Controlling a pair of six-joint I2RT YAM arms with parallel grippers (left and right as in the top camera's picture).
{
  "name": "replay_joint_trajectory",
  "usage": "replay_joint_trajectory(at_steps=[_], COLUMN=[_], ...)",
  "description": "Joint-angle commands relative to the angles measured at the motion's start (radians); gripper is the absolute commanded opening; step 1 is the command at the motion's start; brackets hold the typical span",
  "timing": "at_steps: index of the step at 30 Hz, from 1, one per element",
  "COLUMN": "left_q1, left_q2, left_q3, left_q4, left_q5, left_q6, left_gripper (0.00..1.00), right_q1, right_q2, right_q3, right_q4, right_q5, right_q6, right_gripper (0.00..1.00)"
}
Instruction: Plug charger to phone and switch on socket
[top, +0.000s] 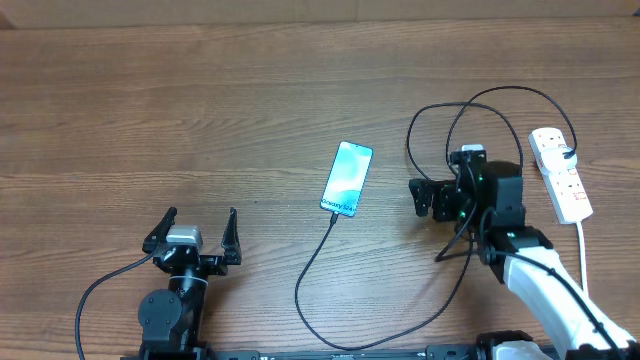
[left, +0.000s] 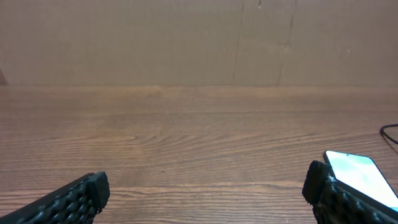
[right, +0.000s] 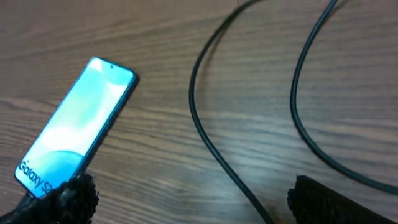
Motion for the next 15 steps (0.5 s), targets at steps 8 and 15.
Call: replay_joint_trajectory(at_steps=[8,15], left_q1=[0.006,0.006], left_q2=[-0.012,-0.012], left_q3=[-0.003,-0.003], left_q4=[-0.002,-0.002], left_q5=[0.0,0.0], left_q6=[0.011,0.011], left_gripper=[1.0,1.0], right_q1=[0.001,0.001], right_q2=[-0.141,-0.245], right_q3=[-0.179,-0.313], right_q4=[0.168,0.326], right_q5=[-0.008,-0.005], right_q6=[0.029,0.056], right_gripper=[1.0,1.0])
